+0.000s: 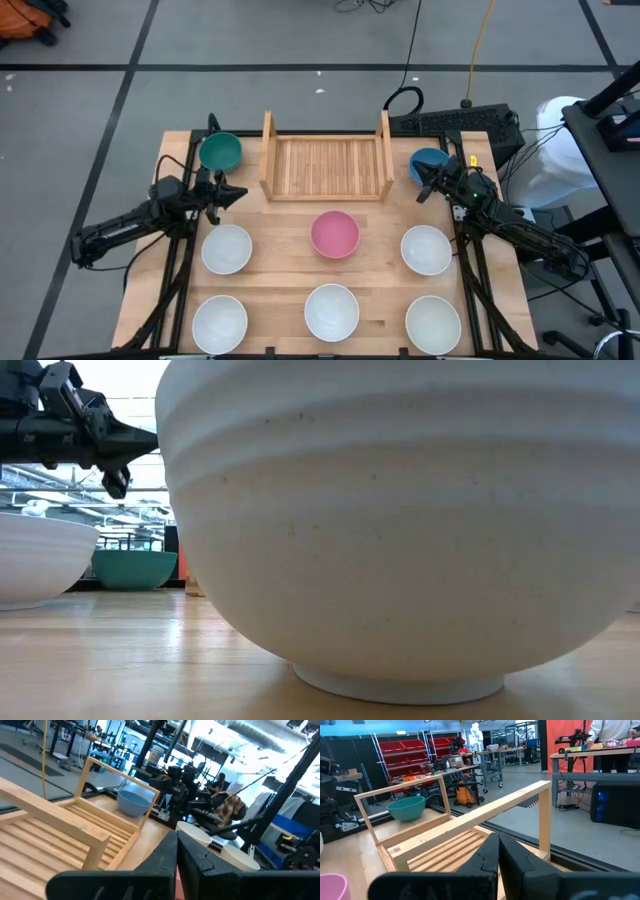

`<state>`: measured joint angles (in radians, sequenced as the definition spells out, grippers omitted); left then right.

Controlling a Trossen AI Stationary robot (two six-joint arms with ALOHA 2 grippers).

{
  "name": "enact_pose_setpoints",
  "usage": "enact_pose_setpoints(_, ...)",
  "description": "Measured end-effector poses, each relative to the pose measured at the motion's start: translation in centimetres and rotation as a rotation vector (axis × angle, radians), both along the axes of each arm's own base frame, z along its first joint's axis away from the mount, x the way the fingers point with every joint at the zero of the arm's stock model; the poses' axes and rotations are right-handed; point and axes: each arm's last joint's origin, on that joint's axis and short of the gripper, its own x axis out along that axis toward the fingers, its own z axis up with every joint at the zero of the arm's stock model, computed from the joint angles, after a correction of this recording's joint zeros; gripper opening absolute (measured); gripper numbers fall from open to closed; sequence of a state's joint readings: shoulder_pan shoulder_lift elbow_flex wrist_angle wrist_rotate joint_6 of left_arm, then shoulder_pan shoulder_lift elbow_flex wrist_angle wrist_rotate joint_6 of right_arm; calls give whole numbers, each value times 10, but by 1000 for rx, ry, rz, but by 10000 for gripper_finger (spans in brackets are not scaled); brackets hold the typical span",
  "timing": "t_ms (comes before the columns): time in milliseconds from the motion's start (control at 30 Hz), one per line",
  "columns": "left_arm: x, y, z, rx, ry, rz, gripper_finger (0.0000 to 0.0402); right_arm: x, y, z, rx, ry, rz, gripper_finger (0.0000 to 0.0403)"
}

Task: Place and stack bowls onto a shelf
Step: Put the top left white bowl on the shelf

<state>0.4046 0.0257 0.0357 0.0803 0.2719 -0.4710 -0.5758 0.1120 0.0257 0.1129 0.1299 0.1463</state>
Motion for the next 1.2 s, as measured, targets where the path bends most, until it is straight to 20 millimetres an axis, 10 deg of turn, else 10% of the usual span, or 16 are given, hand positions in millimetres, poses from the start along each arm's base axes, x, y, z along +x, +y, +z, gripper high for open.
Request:
enact_pose_setpoints(333, -8, -2, 25, 82, 31, 66, 28, -1, 0, 14, -91, -105, -1, 0)
enact_pose_setpoints(700, -42, -11, 119, 116, 375, 201, 18, -3, 2, 28, -191, -224, -2, 0)
enact_pose_setpoints(1000, -20, -3, 167, -107, 579, 155, 18, -4, 3, 32, -213, -257, -3, 0)
enact_pose_setpoints(1200, 0, 4, 164, -258, 823, 103, 75, -5, 3, 33, -229, -262, -5, 0)
